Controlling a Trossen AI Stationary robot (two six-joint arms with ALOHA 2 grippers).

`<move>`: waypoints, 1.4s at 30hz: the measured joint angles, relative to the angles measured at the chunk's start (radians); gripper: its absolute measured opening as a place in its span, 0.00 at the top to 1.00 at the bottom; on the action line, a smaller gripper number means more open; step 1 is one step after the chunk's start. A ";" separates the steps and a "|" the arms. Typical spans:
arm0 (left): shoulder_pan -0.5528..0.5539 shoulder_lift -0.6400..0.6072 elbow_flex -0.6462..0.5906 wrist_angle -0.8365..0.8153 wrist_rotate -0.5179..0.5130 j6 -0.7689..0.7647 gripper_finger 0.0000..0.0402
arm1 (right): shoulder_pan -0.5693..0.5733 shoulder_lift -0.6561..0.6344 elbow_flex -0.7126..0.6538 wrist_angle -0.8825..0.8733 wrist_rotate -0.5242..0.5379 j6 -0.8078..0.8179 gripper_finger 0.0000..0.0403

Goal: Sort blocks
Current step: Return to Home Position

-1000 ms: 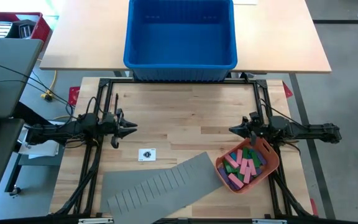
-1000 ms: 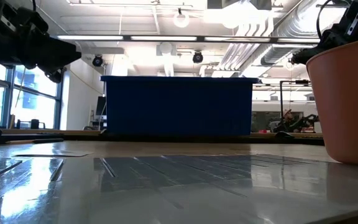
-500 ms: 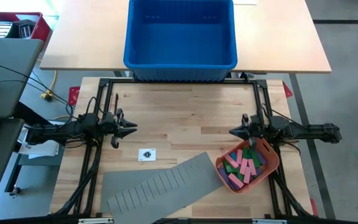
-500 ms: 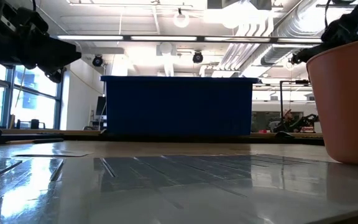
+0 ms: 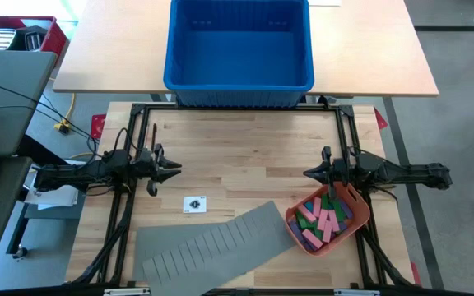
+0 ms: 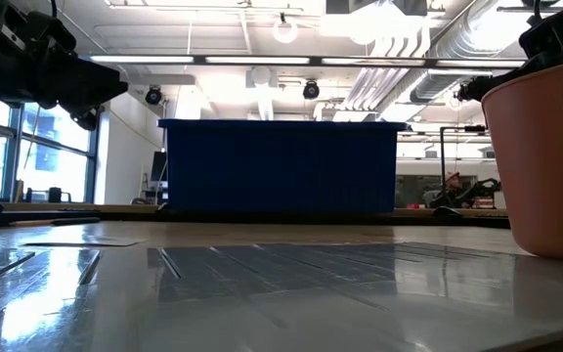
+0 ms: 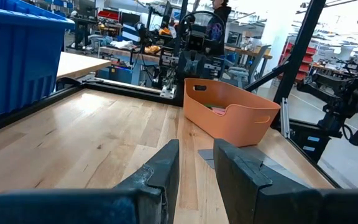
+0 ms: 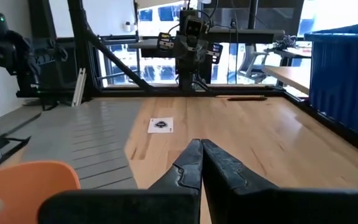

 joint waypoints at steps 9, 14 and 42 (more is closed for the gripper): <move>0.000 0.000 0.000 0.000 0.000 0.000 0.78 | 0.000 0.000 0.000 -0.001 0.000 0.022 1.00; 0.000 0.000 0.000 0.000 0.000 0.000 0.78 | 0.000 0.000 0.000 -0.001 0.000 0.022 1.00; 0.000 0.000 0.000 0.000 0.000 0.000 0.78 | 0.000 0.000 0.000 -0.001 0.000 0.022 1.00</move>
